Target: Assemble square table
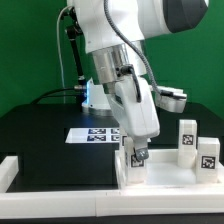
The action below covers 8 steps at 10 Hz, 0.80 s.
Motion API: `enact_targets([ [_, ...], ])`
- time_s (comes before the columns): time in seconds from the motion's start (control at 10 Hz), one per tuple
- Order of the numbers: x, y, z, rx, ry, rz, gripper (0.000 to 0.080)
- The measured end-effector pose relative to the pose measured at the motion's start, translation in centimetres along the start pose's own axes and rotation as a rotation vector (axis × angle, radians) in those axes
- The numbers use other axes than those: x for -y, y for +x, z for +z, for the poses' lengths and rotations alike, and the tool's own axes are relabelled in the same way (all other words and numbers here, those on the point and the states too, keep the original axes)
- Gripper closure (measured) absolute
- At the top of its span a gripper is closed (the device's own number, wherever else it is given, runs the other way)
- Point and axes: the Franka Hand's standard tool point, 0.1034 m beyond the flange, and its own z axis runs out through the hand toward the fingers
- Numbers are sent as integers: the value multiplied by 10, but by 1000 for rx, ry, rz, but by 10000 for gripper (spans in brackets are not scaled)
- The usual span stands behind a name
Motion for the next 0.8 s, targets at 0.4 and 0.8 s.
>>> enact_targets([
  [0.4,4,-1,-2,-48,-39,-644,164],
  [0.8,2,0,-2,-45,-53,-939,151],
])
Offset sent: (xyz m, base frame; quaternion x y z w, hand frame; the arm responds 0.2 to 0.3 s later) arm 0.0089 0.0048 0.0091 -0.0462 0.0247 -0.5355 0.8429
